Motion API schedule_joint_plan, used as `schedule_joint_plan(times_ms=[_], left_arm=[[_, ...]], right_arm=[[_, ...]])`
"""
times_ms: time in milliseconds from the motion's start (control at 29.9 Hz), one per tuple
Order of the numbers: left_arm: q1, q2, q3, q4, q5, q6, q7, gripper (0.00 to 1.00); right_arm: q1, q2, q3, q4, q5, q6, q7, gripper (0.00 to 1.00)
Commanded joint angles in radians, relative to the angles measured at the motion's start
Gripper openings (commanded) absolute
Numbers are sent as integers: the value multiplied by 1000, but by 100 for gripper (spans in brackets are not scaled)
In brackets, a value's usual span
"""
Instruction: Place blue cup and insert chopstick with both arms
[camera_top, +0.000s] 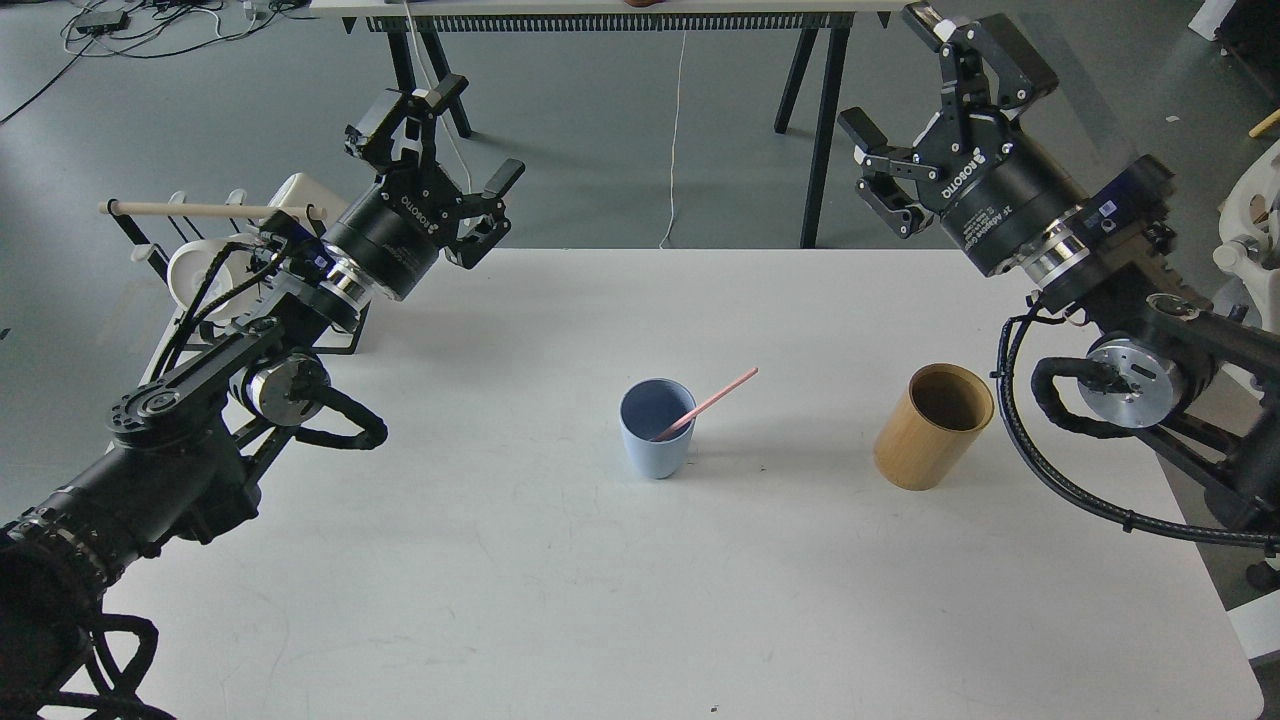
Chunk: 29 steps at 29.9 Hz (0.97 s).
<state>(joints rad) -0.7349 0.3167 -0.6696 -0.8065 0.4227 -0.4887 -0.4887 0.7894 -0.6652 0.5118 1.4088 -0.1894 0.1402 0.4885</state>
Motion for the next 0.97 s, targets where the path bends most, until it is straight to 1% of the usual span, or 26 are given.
schedule_joint_plan(times_ms=[0,67,100,200,301,401,568,768,936], left_arm=[[-1,30,-1,0,-28,0,0,97],[-1,45,-1,0,-44,0,0,97],[0,56,-1,-3,-47,0,0,97],[8,82,-21,-6,-48,0,0,97],[22,82,-80,-10,-50,0,0,97],[25,81,-107,-10,-50,0,0,97],[28,78,-107,-8,-50,0,0,97],[32,76,-107,-8,-50,0,0,97],[32,71,-105,-10,-50,0,0,97]], right_arm=[[-84,-5,56,-46,14,270,0,95],[-96,-5,69,-71,14,333,0,97],[-98,-5,74,-79,14,337,0,98],[-102,-5,77,-83,16,335,0,99],[-102,1,86,-99,25,328,0,99],[-114,9,89,-106,60,326,0,99],[-148,33,91,-128,71,325,0,99],[-174,36,119,-157,76,323,0,99],[-196,36,151,-177,130,320,0,99]])
